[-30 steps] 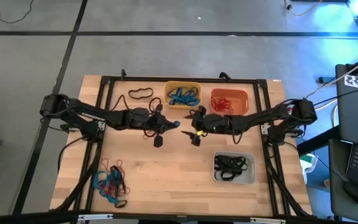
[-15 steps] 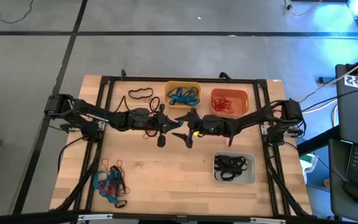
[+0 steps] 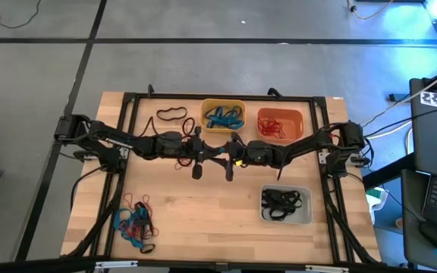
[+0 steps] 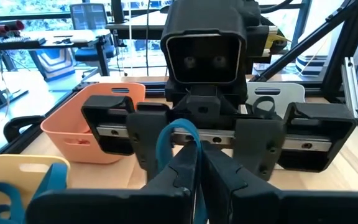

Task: Sort rubber bands into baskets
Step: Put the blue rubber band into the yellow bin, then put the black rubber band into the white bin

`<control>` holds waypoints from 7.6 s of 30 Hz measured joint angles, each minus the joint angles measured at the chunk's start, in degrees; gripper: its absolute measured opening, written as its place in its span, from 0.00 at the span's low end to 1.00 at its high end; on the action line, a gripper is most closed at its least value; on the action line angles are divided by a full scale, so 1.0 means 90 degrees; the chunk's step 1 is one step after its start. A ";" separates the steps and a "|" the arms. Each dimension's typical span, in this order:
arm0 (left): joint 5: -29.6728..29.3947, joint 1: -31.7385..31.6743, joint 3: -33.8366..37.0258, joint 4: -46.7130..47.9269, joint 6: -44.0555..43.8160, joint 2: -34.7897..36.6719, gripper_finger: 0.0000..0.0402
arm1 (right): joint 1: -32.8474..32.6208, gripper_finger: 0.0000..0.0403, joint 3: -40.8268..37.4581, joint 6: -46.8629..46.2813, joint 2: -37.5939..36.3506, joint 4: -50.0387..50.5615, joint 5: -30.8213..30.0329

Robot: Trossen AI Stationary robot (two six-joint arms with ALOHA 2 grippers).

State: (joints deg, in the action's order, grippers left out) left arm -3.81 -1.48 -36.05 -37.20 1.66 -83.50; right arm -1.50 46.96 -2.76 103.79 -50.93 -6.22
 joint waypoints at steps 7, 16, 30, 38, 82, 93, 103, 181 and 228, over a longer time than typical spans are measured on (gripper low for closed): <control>0.0002 0.0000 0.0000 0.0015 -0.0084 0.0000 0.04 | 0.0015 0.03 0.0000 0.0320 0.0000 0.0003 0.0195; 0.0002 0.0024 0.0000 0.0076 -0.0091 0.0000 0.23 | 0.0012 0.04 0.0000 0.0624 0.0000 0.0013 0.0193; -0.0010 -0.0109 0.0002 0.2798 -0.0201 0.1657 0.43 | 0.0015 0.05 0.0002 0.1802 -0.0989 0.0966 -0.1101; -0.0826 -0.0110 0.0002 0.4270 -0.0368 0.1828 0.43 | 0.0467 0.05 0.0002 0.3045 -0.1413 0.0968 -0.1856; -0.1103 -0.0680 0.0002 0.3229 -0.0195 0.0010 0.43 | 0.2886 0.10 0.1712 0.0682 -0.0030 0.4474 -0.0186; -0.1098 -0.0680 0.0002 0.3224 -0.0196 0.0010 0.43 | 0.2873 0.48 0.1707 0.0168 -0.0062 0.4623 0.0004; -0.1098 -0.0680 0.0002 0.3294 -0.0188 0.0104 0.43 | 0.2802 0.53 0.1707 0.0214 -0.0709 0.5230 0.0240; -0.0223 -0.4339 0.0005 0.4916 0.0004 -0.0208 0.04 | -0.0165 0.53 0.0510 0.0174 -0.1491 0.5384 0.0307; 0.0046 -0.0362 0.0163 0.2913 -0.0555 0.2373 0.03 | -0.0039 0.88 0.0517 0.0700 -0.0927 0.1530 -0.0703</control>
State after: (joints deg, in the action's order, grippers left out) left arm -3.40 -4.74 -34.59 -10.98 -3.34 -62.15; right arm -1.85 51.62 3.54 95.45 -37.16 -12.55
